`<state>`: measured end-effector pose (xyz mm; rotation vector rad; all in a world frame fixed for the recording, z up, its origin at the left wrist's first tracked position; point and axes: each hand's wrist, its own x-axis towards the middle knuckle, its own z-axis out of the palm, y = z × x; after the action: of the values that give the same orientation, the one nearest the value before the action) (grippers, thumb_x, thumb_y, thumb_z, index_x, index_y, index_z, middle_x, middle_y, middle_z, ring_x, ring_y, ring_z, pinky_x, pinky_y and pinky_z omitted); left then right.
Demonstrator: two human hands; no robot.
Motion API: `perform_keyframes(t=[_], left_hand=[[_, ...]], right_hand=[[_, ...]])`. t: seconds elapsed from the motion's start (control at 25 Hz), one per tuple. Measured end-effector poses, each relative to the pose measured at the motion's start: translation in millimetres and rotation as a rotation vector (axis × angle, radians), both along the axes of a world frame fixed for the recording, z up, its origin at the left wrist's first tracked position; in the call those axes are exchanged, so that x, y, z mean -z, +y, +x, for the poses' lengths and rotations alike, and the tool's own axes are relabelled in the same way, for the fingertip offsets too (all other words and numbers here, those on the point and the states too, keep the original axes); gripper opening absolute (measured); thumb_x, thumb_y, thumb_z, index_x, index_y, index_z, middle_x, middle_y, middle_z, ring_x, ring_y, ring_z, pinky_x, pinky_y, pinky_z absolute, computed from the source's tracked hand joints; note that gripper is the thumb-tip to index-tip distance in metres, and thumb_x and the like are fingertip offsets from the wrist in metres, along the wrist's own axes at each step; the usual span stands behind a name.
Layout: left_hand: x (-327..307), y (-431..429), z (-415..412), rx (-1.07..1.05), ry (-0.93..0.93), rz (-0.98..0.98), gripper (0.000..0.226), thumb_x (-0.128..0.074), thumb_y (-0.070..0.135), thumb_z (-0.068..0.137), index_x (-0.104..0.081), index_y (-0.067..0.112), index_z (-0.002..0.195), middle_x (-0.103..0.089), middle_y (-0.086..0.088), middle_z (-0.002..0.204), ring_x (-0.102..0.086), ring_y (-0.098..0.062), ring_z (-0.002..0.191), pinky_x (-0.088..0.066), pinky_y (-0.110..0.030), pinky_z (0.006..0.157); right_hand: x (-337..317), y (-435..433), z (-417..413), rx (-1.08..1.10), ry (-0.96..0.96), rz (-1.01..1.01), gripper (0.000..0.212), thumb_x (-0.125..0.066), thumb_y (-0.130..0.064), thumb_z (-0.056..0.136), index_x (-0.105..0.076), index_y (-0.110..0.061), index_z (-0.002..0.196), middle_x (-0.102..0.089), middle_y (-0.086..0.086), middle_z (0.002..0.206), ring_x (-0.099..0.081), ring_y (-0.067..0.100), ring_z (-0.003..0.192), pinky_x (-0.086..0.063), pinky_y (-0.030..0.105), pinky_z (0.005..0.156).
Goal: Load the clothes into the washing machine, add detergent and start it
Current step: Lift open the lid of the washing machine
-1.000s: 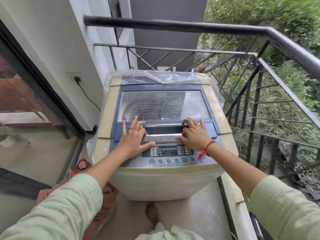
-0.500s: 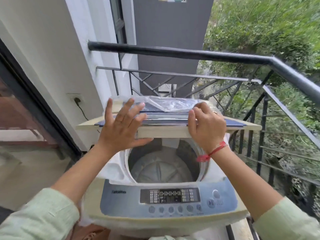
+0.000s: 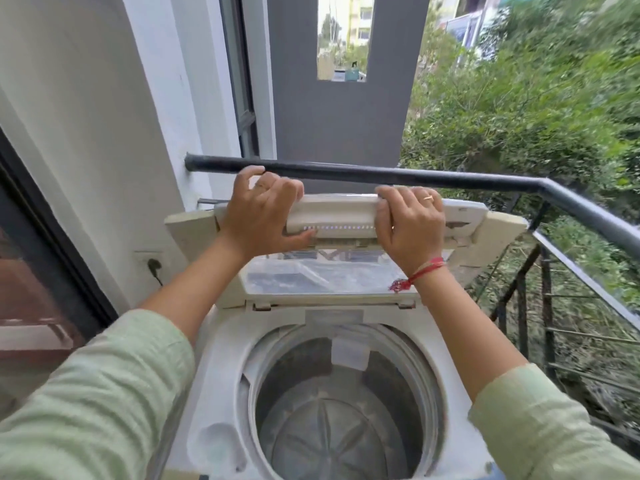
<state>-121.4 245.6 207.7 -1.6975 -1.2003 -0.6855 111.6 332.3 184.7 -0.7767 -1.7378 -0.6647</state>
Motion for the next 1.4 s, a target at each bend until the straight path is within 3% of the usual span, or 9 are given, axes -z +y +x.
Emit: perform_keyframes(t=[0.12,0.24,0.4,0.68,0.84,1.16,1.4], left_hand=[[-9.0,29.1,-11.8,-0.046,-0.050,-0.105,0.050,-0.041,0.061,0.083,-0.047,0.012,0.094,-0.061,-0.004,0.085,-0.060,-0.026,0.089,-0.023,-0.047,0.103],[-11.4,53.4,-16.9,-0.118,-0.154,-0.261,0.045,-0.041,0.055,0.085,-0.043,0.013,0.100,-0.061,-0.007,0.104,-0.049,-0.030,0.123,-0.003,-0.062,0.109],[5.3,75.6,-20.8,-0.101,-0.352,-0.321,0.045,-0.033,0.050,0.091,-0.044,0.016,0.119,-0.050,-0.001,0.137,-0.024,-0.025,0.142,0.005,-0.059,0.111],[7.8,98.8,-27.5,-0.186,-0.443,-0.461,0.050,-0.023,0.049,0.097,-0.031,0.021,0.138,-0.015,0.001,0.158,0.000,-0.019,0.146,0.012,-0.049,0.115],[-4.8,102.2,-24.3,-0.323,-0.467,-0.646,0.053,-0.015,0.050,0.097,-0.018,0.028,0.145,0.006,0.006,0.159,0.012,-0.016,0.145,0.016,-0.054,0.112],[-13.2,67.2,-20.7,-0.349,-0.428,-0.762,0.073,-0.020,0.067,0.090,0.005,0.032,0.149,0.017,0.007,0.157,0.015,-0.017,0.144,0.013,-0.059,0.108],[2.2,37.1,-16.8,-0.361,-0.395,-0.677,0.078,-0.029,0.061,0.092,0.013,0.026,0.148,0.017,0.003,0.157,0.013,-0.017,0.144,0.010,-0.058,0.111]], right_hand=[[-13.3,25.8,-15.4,0.045,0.018,-0.107,0.032,-0.038,-0.026,0.095,-0.068,-0.016,0.099,-0.071,-0.001,0.090,-0.063,0.022,0.082,-0.042,0.036,0.089],[-22.4,46.4,-33.8,0.119,-0.003,-0.269,0.039,-0.030,-0.029,0.097,-0.067,-0.016,0.095,-0.070,0.000,0.088,-0.063,0.023,0.085,-0.039,0.036,0.092],[-30.9,70.3,-49.0,0.129,-0.030,-0.456,0.043,-0.025,-0.032,0.098,-0.066,-0.018,0.100,-0.070,0.000,0.099,-0.061,0.023,0.100,-0.032,0.040,0.105],[-38.2,97.0,-58.1,0.113,-0.150,-0.644,0.047,-0.018,-0.042,0.100,-0.059,-0.024,0.114,-0.064,0.001,0.119,-0.051,0.025,0.118,-0.022,0.044,0.112],[-41.1,102.4,-62.3,0.158,-0.181,-0.816,0.051,-0.015,-0.048,0.099,-0.047,-0.025,0.131,-0.051,0.005,0.136,-0.032,0.032,0.136,-0.010,0.051,0.115],[-46.2,74.9,-46.8,0.140,-0.231,-0.856,0.057,-0.014,-0.050,0.098,-0.022,-0.023,0.148,-0.029,0.004,0.153,-0.014,0.030,0.144,-0.004,0.052,0.117],[-46.6,54.2,-40.2,0.156,-0.193,-0.879,0.062,-0.016,-0.052,0.098,-0.011,-0.021,0.151,-0.010,0.008,0.159,-0.006,0.028,0.146,-0.002,0.050,0.117]])
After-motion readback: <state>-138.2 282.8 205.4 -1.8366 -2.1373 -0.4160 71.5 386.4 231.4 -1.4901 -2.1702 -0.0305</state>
